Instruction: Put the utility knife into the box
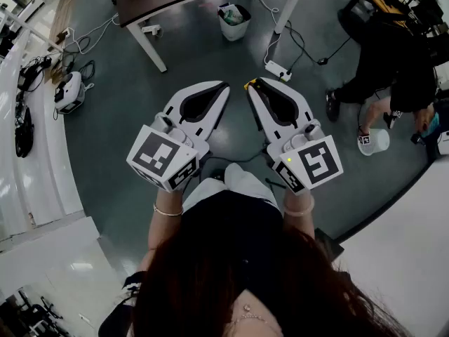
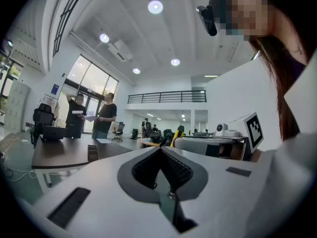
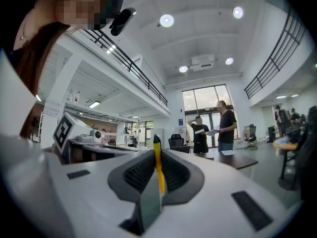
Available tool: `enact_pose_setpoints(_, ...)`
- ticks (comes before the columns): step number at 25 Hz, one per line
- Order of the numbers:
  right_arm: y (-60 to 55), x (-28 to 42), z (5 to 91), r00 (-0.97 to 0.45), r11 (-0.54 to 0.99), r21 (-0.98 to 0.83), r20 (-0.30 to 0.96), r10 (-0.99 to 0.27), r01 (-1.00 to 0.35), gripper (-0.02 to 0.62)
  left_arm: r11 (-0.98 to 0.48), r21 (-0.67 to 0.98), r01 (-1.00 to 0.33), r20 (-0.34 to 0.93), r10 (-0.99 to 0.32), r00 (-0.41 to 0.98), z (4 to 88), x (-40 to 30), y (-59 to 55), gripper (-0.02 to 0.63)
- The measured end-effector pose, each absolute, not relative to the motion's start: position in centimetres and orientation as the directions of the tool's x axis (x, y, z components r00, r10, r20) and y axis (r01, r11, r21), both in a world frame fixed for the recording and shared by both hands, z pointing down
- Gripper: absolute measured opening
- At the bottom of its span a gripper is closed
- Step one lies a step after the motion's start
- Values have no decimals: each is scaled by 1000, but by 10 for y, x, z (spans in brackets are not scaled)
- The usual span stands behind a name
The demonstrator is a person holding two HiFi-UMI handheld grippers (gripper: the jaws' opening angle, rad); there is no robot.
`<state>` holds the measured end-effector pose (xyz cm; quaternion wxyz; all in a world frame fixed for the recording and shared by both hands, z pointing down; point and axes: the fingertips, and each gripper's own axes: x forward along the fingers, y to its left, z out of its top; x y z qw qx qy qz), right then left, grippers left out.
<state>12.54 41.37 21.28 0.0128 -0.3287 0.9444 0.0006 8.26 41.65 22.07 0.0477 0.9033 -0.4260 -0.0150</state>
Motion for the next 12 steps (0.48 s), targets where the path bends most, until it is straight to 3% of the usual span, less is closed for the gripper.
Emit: enact_pose_setpoints(12,413,133,217,-789,789,-32,-29,-614,-613,52,-642,109,-759,21,-762,647,228,93,415,2)
